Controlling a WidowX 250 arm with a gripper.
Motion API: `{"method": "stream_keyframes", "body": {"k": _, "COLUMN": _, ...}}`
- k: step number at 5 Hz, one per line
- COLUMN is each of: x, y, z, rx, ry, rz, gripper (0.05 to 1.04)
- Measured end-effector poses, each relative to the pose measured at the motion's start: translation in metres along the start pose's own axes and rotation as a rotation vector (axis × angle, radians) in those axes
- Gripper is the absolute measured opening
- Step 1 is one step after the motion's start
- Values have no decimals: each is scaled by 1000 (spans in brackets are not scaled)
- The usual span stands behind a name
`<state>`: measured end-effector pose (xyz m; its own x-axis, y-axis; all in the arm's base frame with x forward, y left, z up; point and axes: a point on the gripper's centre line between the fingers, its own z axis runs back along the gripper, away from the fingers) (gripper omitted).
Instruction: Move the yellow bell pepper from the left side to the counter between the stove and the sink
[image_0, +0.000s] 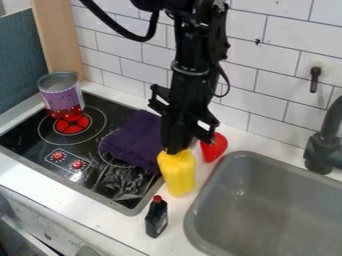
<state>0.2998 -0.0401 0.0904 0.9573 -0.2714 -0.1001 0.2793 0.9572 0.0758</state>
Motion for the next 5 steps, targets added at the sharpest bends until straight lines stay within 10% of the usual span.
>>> {"method": "stream_keyframes", "body": {"k": 3, "x": -9, "y": 14, "z": 26, "rx": -404, "ry": -186, "rz": -20, "gripper": 880}}
{"method": "stream_keyframes", "body": {"k": 5, "x": -54, "y": 41, "z": 60, "rx": -306, "ry": -265, "rz": 15, "gripper": 1004}}
